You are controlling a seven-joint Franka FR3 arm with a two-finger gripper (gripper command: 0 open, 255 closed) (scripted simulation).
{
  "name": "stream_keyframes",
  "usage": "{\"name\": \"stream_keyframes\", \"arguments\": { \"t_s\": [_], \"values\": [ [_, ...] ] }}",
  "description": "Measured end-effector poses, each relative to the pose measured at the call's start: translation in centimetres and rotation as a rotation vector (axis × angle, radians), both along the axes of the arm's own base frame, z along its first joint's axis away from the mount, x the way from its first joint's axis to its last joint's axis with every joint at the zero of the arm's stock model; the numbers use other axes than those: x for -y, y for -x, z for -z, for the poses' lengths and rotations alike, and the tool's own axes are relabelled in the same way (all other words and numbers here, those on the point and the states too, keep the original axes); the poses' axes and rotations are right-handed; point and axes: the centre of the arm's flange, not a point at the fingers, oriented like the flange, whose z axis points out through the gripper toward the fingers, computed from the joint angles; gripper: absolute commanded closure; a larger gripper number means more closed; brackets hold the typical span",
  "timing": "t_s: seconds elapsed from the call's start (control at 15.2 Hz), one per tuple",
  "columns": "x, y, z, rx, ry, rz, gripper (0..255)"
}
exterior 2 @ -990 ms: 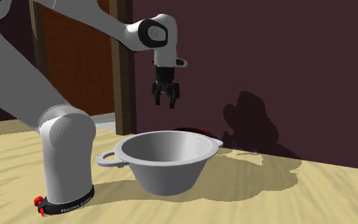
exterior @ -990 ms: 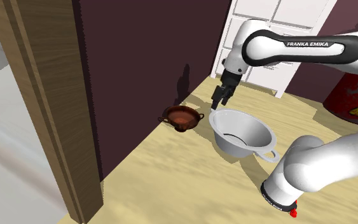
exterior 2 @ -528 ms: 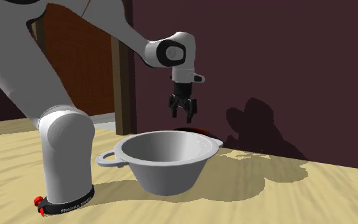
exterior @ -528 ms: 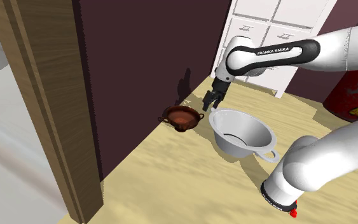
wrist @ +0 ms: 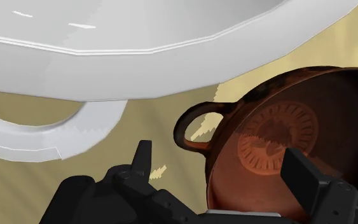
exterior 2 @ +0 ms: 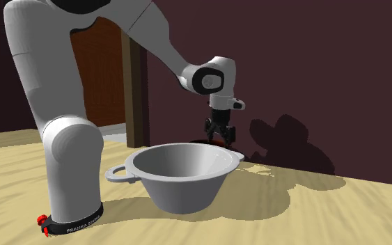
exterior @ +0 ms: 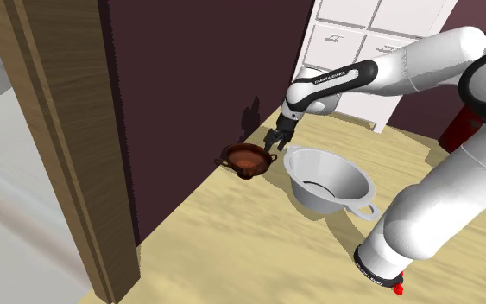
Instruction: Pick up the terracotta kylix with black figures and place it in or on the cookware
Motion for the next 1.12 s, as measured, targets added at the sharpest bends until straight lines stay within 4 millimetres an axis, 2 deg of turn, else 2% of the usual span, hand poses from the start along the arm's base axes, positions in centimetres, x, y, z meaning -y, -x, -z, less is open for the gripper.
{"name": "stream_keyframes", "arguments": {
  "t_s": [0.53, 0.92, 0.99, 1.12],
  "values": [
    [-0.5, -0.8, 3.9, 0.006, -0.002, 0.003, 0],
    [-0.5, -0.8, 4.2, 0.007, -0.001, 0.002, 0],
    [-0.5, -0.8, 4.2, 0.007, -0.001, 0.002, 255],
    [-0.4, -0.8, 4.4, 0.006, -0.002, 0.004, 255]
  ]
}}
